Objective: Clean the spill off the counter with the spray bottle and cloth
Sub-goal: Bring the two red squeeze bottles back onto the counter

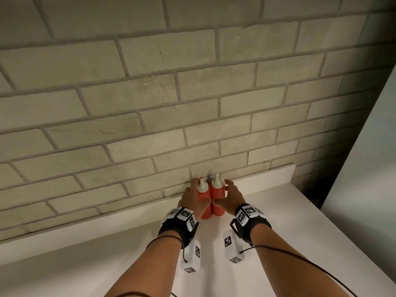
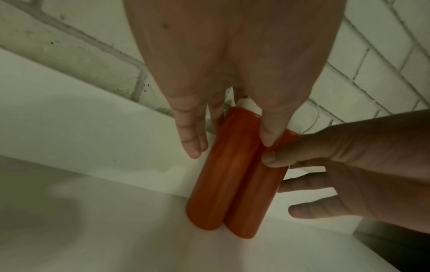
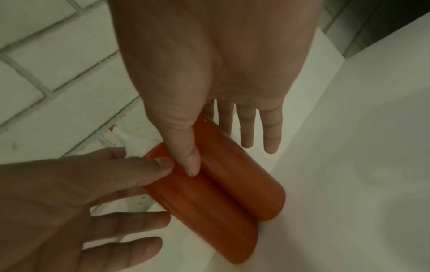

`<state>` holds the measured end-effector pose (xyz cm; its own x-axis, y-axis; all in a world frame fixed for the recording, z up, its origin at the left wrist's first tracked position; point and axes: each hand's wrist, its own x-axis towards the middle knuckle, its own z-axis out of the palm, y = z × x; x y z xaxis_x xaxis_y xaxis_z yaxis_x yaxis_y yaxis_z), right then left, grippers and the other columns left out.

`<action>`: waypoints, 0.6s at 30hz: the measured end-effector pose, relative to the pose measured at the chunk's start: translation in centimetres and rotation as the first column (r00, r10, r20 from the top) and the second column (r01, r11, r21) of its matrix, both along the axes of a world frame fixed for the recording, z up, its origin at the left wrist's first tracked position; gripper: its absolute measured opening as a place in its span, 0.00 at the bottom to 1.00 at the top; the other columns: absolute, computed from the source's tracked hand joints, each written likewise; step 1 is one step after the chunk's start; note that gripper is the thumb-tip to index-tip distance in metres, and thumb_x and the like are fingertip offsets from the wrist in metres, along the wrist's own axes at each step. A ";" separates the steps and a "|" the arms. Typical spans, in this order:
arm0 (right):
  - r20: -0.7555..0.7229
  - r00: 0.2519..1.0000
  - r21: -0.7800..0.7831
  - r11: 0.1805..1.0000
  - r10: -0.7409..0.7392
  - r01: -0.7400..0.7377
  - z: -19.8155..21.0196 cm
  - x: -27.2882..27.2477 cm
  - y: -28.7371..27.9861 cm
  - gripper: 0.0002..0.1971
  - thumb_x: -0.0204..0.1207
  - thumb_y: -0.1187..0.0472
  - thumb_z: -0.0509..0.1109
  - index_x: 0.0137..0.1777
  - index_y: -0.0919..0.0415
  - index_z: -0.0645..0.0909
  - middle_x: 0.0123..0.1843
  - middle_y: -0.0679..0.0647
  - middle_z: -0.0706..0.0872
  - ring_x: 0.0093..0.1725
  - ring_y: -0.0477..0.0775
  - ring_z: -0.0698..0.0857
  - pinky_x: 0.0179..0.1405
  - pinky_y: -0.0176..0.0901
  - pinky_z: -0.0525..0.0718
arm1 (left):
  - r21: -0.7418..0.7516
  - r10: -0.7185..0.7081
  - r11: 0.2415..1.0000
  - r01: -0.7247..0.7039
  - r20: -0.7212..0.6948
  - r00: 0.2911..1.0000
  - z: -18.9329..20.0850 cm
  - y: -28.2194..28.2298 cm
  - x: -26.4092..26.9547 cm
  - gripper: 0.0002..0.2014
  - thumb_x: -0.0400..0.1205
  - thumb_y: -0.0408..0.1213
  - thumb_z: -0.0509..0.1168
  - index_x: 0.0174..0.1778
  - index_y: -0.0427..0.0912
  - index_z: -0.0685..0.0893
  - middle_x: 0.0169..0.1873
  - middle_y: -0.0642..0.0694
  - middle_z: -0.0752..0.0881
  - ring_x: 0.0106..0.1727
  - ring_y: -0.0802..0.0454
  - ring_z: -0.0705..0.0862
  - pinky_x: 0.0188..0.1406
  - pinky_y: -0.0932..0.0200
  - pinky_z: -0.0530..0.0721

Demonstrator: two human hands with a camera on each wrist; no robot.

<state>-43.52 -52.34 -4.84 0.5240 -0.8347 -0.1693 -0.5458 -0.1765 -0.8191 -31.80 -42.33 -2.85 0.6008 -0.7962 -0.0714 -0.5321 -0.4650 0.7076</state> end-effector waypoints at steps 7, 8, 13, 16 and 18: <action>0.036 0.999 -0.013 1.000 -0.005 0.005 -0.4 1.3 -0.2 0.41 0.62 0.51 0.80 0.73 0.56 0.66 0.65 0.56 0.82 0.63 0.61 0.82 0.64 0.56 0.79 | -0.043 0.018 0.999 -0.016 0.033 0.999 -0.3 -0.3 -0.3 0.27 0.78 0.50 0.66 0.72 0.60 0.66 0.64 0.46 0.85 0.61 0.38 0.86 0.60 0.45 0.82; 0.047 0.999 -0.013 1.000 -0.012 0.013 -0.5 1.2 -0.2 0.38 0.64 0.50 0.79 0.72 0.55 0.67 0.64 0.56 0.83 0.62 0.60 0.82 0.63 0.55 0.80 | -0.048 0.016 0.999 -0.013 0.046 0.999 -0.3 -0.2 -0.4 0.26 0.79 0.48 0.65 0.73 0.57 0.66 0.63 0.45 0.86 0.60 0.38 0.86 0.59 0.45 0.83; 0.076 0.997 -0.046 0.999 -0.003 0.006 -0.5 0.5 0.3 0.31 0.64 0.49 0.76 0.68 0.51 0.71 0.59 0.52 0.86 0.59 0.58 0.84 0.60 0.57 0.82 | -0.090 -0.017 0.996 0.022 0.055 0.998 -0.1 1.3 -0.6 0.26 0.79 0.45 0.66 0.72 0.55 0.66 0.63 0.46 0.85 0.61 0.39 0.86 0.60 0.43 0.83; 0.115 0.993 -0.057 0.998 0.017 -0.011 -0.6 -0.6 1.0 0.32 0.59 0.47 0.75 0.65 0.45 0.72 0.55 0.46 0.86 0.56 0.54 0.85 0.59 0.58 0.82 | -0.118 -0.030 0.992 0.037 0.062 0.998 0.2 2.9 -0.6 0.29 0.78 0.43 0.67 0.74 0.57 0.64 0.68 0.48 0.82 0.65 0.42 0.84 0.63 0.46 0.81; 0.160 0.987 -0.054 0.998 0.027 -0.019 -0.3 -1.7 1.8 0.29 0.59 0.48 0.77 0.61 0.37 0.73 0.53 0.41 0.87 0.54 0.50 0.86 0.59 0.57 0.83 | -0.136 -0.040 0.990 0.048 0.063 0.997 0.4 4.5 -0.6 0.32 0.78 0.42 0.68 0.76 0.59 0.63 0.70 0.51 0.81 0.67 0.46 0.82 0.66 0.46 0.80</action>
<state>-45.19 -50.57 -5.17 0.5600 -0.8277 -0.0379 -0.4035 -0.2324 -0.8850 -32.38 -37.82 -2.48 0.5651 -0.8216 0.0753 -0.5932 -0.3412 0.7292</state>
